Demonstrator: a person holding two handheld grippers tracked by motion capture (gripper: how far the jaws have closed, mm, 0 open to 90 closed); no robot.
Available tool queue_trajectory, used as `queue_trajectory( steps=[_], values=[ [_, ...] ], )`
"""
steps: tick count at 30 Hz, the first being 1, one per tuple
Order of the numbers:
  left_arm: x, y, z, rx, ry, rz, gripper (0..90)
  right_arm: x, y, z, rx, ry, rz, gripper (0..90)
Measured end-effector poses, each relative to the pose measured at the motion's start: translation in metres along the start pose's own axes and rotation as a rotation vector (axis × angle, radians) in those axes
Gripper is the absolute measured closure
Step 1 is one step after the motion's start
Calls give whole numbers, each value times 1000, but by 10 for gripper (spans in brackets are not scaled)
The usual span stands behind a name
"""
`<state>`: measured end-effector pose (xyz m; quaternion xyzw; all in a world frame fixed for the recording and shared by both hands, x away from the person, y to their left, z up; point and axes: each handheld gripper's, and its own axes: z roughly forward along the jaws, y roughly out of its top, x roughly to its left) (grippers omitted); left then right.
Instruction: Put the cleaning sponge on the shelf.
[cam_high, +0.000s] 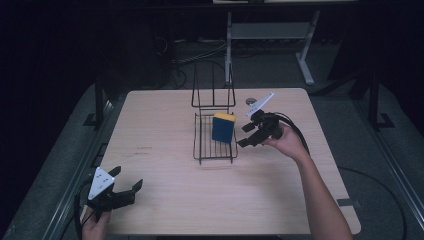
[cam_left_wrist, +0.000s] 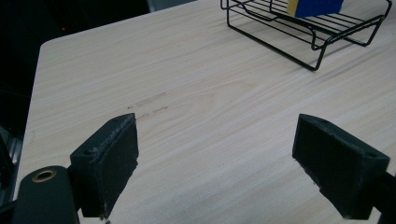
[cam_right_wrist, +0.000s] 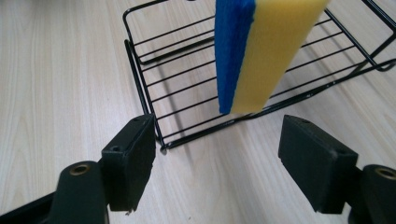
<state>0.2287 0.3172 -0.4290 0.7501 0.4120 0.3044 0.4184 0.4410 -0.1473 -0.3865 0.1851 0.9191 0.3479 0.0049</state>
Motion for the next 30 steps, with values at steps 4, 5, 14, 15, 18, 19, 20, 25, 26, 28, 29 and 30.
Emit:
queue_trajectory(
  steps=[4,5,14,15,18,19,20,25,26,28,29,30],
  values=[
    [0,0,0,2,0,0,139,3,-6,-3,-9,-1,2,273],
    [0,0,0,3,1,1,139,3,-7,-3,-5,0,5,273],
    [2,-1,-2,2,5,1,139,7,-11,-5,16,8,16,272],
    [2,-1,-1,0,6,1,139,7,-11,-6,17,9,13,272],
    [1,-1,-1,2,4,0,139,10,-10,-8,10,10,4,271],
    [1,-1,-1,1,4,1,139,10,-10,-8,7,11,4,269],
    [1,-1,-1,-2,5,0,139,11,-10,-8,11,11,7,268],
    [2,-1,-2,-4,7,-5,139,15,-13,-8,8,3,-1,268],
    [2,-1,-2,-2,6,-3,139,15,-14,-8,8,5,7,269],
    [1,-1,-1,2,6,1,139,16,-18,-7,4,5,10,268],
    [1,-1,-1,1,6,1,139,17,-19,-7,4,3,12,268],
    [1,-1,-1,1,6,0,139,17,-20,-7,9,10,13,268]
  ],
)
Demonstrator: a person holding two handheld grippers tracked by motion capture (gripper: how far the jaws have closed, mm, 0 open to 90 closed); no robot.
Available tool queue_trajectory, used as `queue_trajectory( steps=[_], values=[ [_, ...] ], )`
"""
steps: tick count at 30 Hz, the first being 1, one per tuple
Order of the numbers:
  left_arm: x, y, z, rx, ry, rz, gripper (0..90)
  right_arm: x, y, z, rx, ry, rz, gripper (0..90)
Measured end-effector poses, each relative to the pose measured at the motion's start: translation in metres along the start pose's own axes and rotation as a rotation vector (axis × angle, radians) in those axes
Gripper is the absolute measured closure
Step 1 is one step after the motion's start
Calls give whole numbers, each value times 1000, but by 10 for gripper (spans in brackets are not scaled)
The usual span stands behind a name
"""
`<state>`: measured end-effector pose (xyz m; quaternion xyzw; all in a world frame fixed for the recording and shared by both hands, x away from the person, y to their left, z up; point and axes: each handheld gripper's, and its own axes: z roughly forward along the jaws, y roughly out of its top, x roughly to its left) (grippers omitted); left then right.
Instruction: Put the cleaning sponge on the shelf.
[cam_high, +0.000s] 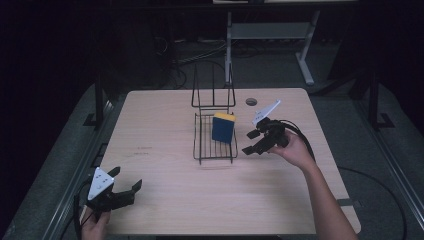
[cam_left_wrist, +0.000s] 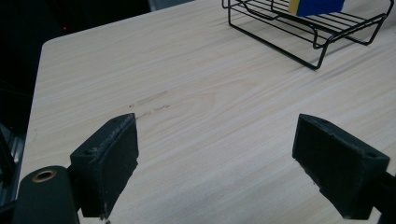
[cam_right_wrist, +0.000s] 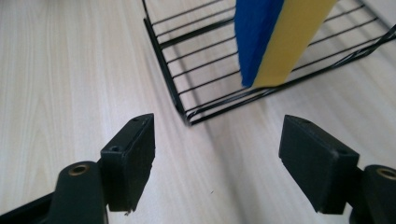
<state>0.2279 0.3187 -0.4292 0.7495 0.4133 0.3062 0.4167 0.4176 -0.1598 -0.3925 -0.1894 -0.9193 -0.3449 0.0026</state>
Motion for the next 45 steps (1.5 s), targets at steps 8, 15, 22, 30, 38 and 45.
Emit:
queue_trajectory(
  steps=[8,15,22,30,38,45],
  values=[
    [0,0,0,-3,1,-1,139,4,-9,0,-8,-3,15,265],
    [0,0,0,-3,1,0,139,11,-11,-2,-11,-8,1,259],
    [0,0,0,1,1,0,139,14,-20,-6,-16,-13,10,259],
    [0,0,0,1,1,0,139,19,-32,-8,-18,-15,30,259],
    [0,0,0,0,1,0,139,25,-41,-11,-31,-19,37,258],
    [0,0,0,1,2,-1,139,30,-51,-11,-29,-20,50,258]
  ],
)
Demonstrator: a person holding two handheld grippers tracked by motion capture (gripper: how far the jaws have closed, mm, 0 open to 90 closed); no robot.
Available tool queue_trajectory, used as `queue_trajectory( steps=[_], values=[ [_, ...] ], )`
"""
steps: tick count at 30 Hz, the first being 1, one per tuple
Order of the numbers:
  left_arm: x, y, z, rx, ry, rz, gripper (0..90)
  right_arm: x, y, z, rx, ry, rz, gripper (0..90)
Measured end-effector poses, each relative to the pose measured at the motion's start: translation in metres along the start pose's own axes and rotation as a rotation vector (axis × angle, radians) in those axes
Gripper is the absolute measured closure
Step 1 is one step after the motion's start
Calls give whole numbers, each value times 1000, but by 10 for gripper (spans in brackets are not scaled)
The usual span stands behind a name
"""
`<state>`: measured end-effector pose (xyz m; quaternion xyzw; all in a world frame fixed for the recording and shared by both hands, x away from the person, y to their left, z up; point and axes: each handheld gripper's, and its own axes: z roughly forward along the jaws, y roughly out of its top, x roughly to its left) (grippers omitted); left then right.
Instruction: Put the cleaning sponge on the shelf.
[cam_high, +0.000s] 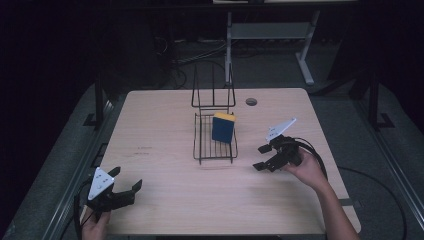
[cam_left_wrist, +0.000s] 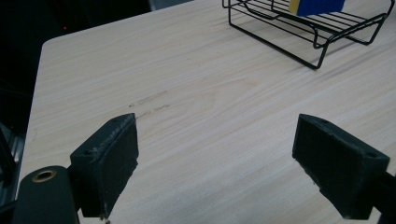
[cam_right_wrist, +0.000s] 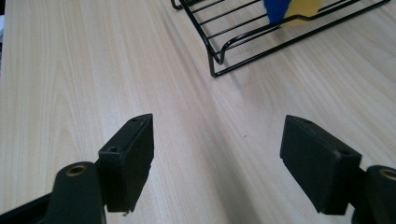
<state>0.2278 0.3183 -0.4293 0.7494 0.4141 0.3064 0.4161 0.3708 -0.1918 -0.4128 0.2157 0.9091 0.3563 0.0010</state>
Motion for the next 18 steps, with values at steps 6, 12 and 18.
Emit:
queue_trajectory(
  steps=[6,12,18],
  values=[
    [0,0,0,1,0,-1,139,4,-7,-3,-2,-7,2,258],
    [0,0,0,1,1,-2,139,10,-12,-7,-14,-9,8,258],
    [1,0,0,2,2,2,139,13,-21,-9,-16,-14,7,258]
  ],
)
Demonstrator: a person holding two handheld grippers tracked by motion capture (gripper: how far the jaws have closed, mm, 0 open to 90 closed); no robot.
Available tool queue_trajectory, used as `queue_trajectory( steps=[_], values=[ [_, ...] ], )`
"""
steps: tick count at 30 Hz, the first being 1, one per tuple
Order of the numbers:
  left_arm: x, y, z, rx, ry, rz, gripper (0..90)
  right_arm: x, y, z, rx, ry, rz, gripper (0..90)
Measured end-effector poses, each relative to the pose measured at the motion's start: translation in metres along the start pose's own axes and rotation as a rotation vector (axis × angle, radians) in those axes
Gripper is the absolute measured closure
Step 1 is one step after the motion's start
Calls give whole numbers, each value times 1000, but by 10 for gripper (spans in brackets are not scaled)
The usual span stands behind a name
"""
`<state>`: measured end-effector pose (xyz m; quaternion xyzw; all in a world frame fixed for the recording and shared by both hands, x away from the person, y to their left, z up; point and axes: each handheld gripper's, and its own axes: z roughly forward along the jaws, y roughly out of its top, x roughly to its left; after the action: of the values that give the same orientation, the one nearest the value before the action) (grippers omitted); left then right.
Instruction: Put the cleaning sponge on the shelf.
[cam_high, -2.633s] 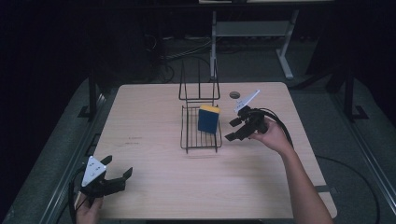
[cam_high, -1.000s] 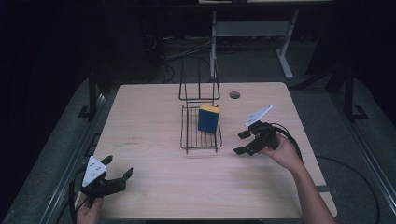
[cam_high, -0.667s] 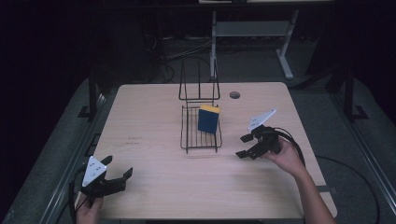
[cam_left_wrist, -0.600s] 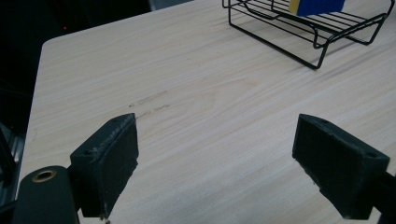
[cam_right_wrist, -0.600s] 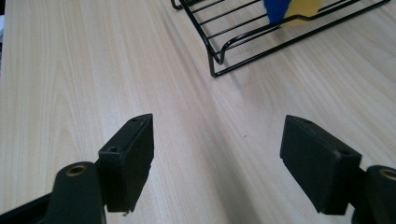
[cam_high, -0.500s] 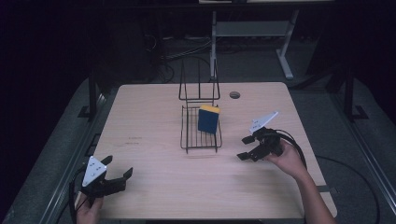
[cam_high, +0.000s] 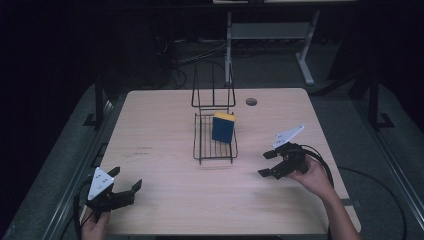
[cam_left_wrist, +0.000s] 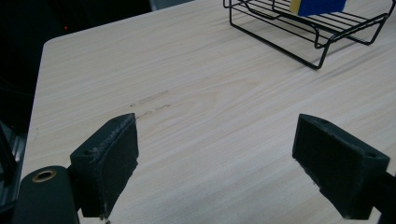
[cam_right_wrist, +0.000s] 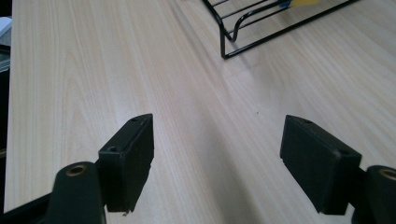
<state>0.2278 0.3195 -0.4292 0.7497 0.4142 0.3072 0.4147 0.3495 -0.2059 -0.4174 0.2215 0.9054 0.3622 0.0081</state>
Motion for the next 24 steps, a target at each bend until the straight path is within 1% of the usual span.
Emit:
queue_trajectory(
  steps=[3,7,11,14,17,18,24],
  values=[
    [-1,0,1,-2,-1,-5,139,2,-5,-1,3,-5,2,258],
    [-1,0,1,0,-1,-4,139,4,-10,-4,-8,-2,12,258],
    [0,0,0,0,0,-1,139,6,-17,-5,-7,-11,19,258],
    [0,0,0,1,0,-2,139,8,-22,-8,-23,-9,26,254],
    [0,0,0,0,0,0,139,10,-27,-11,-22,-21,21,254],
    [0,0,0,1,0,0,139,11,-28,-12,-23,-21,28,254],
    [-1,0,0,0,0,-2,139,15,-35,-18,-36,-28,34,244]
  ],
)
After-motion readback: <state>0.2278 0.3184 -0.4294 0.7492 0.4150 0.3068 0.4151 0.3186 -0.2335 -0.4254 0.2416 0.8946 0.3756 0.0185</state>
